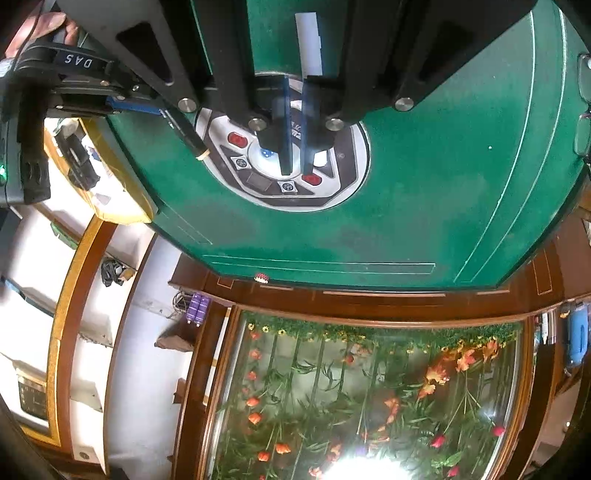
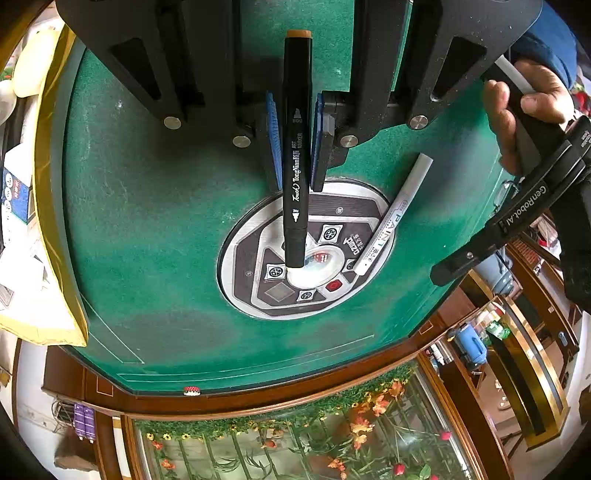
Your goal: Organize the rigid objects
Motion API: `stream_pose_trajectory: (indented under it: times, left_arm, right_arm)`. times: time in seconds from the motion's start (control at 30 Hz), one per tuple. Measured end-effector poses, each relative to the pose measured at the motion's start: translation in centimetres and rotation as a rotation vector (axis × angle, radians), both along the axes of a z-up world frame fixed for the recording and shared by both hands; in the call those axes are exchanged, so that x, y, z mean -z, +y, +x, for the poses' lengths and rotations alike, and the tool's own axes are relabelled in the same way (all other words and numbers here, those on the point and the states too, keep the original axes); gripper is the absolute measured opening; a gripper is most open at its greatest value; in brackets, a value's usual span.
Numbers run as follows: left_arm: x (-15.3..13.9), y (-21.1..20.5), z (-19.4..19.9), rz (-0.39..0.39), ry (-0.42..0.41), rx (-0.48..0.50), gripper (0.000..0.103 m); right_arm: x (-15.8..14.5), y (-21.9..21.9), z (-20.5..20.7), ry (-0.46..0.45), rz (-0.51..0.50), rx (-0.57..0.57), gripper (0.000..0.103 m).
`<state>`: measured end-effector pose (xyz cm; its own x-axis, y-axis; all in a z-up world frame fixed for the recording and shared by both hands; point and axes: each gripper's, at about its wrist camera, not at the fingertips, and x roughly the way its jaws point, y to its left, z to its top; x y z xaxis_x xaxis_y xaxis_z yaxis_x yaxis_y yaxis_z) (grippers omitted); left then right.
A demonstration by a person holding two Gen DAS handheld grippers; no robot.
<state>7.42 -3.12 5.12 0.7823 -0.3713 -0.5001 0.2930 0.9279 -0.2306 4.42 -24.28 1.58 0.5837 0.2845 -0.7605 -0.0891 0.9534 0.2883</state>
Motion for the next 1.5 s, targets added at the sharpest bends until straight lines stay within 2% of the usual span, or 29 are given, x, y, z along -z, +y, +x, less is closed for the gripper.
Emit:
stream_pose_trajectory:
  times: [0.13, 0.17, 0.2, 0.27, 0.3, 0.37, 0.4, 0.47, 0.5, 0.57, 0.6, 0.63, 0.7, 0.77, 0.83, 0.87, 0.93, 0.97, 1.03, 1.1, 1.17, 1.2, 1.23, 1.27, 1.3, 1.33, 1.4, 1.5]
  left_arm:
    - [-0.3, 0.5, 0.1, -0.051, 0.013, 0.020, 0.003]
    - [-0.2, 0.4, 0.2, -0.046, 0.032, 0.022, 0.003]
    - [-0.1, 0.1, 0.7, -0.012, 0.109, 0.033, 0.003]
    - [-0.1, -0.1, 0.9, 0.037, 0.155, -0.032, 0.001]
    - [-0.4, 0.0, 0.7, 0.061, 0.127, -0.063, 0.000]
    - [-0.6, 0.3, 0.6, 0.058, 0.104, -0.066, 0.000]
    - [-0.7, 0.6, 0.6, 0.041, 0.100, -0.080, 0.000]
    - [-0.9, 1.4, 0.4, -0.042, 0.054, -0.066, 0.002]
    - [-1.0, 1.5, 0.4, -0.061, 0.047, -0.046, 0.006]
    - [-1.0, 1.4, 0.3, -0.041, 0.041, -0.055, 0.055]
    - [-1.0, 1.4, 0.2, -0.057, 0.023, -0.048, 0.101]
    - [-0.9, 1.3, 0.1, -0.062, 0.018, -0.041, 0.103]
    - [-0.9, 0.8, 0.5, -0.040, 0.060, -0.001, 0.102]
    - [-0.9, 1.1, 0.4, -0.063, 0.058, -0.055, 0.102]
    - [-0.9, 1.2, 0.6, -0.043, 0.067, -0.055, 0.102]
    - [-0.7, 1.2, 0.9, -0.034, 0.092, -0.049, 0.102]
    - [0.7, 0.6, 1.8, -0.011, 0.212, -0.021, 0.102]
    - [1.2, 0.2, 2.0, -0.001, 0.240, -0.011, 0.101]
    - [2.1, -1.3, 2.0, 0.077, 0.256, 0.008, 0.079]
    - [2.8, -2.5, 2.0, 0.142, 0.265, 0.028, 0.069]
    - [3.5, -3.2, 2.1, 0.163, 0.300, 0.039, 0.066]
    - [4.0, -3.5, 2.3, 0.179, 0.313, 0.040, 0.057]
    - [4.2, -3.5, 2.3, 0.190, 0.318, 0.035, 0.045]
    - [4.4, -3.5, 2.5, 0.208, 0.323, 0.025, 0.038]
    - [4.3, -3.6, 2.5, 0.240, 0.304, 0.002, 0.025]
    - [4.3, -3.6, 2.6, 0.261, 0.298, -0.012, 0.017]
    - [4.3, -3.5, 2.5, 0.264, 0.290, -0.016, 0.013]
    - [4.2, -3.3, 2.1, 0.246, 0.286, -0.009, 0.013]
  right_arm:
    - [0.0, -0.1, 0.1, 0.001, -0.003, 0.000, 0.014]
    - [0.1, 0.0, 0.1, 0.001, -0.003, 0.001, 0.014]
    - [0.1, 0.0, 0.1, 0.000, -0.002, 0.002, 0.014]
    - [0.1, 0.0, 0.1, -0.001, -0.005, 0.002, 0.014]
    - [0.2, -0.1, 0.1, -0.001, -0.003, 0.003, 0.014]
    - [0.2, 0.0, 0.1, -0.004, -0.005, 0.002, 0.014]
    - [0.2, 0.0, 0.1, -0.004, -0.005, 0.003, 0.014]
    - [0.2, 0.1, 0.1, -0.005, -0.003, 0.003, 0.014]
    - [0.2, 0.1, 0.1, -0.006, -0.003, 0.004, 0.014]
    - [0.3, 0.1, 0.2, -0.005, -0.004, 0.006, 0.014]
    - [0.3, 0.1, 0.2, -0.005, -0.003, 0.007, 0.014]
    - [0.3, 0.1, 0.2, -0.005, -0.003, 0.008, 0.014]
    - [0.2, 0.2, 0.2, -0.008, -0.002, 0.006, 0.014]
    - [0.2, 0.2, 0.1, -0.009, -0.002, 0.007, 0.014]
    - [0.2, 0.2, 0.1, -0.011, 0.000, 0.007, 0.014]
    - [0.2, 0.2, 0.1, -0.011, -0.001, 0.009, 0.014]
    - [0.1, 0.1, 0.1, -0.011, 0.001, 0.011, 0.014]
    - [0.1, 0.1, 0.1, -0.011, 0.002, 0.013, 0.014]
    - [0.2, 0.2, 0.1, -0.009, 0.000, 0.011, 0.014]
    - [0.1, 0.2, 0.1, -0.009, 0.001, 0.011, 0.014]
    - [0.1, 0.2, 0.0, -0.010, 0.001, 0.009, 0.014]
    - [0.1, 0.2, 0.0, -0.010, 0.001, 0.008, 0.014]
    - [0.1, 0.2, 0.0, -0.010, 0.001, 0.008, 0.014]
    - [0.1, 0.2, 0.0, -0.009, 0.001, 0.008, 0.014]
    - [0.1, 0.2, 0.0, -0.009, 0.002, 0.008, 0.014]
    - [0.0, 0.2, -0.1, -0.008, 0.002, 0.008, 0.014]
    - [0.1, 0.3, -0.1, -0.009, 0.001, 0.005, 0.014]
    - [0.1, 0.3, -0.1, -0.009, 0.001, 0.006, 0.014]
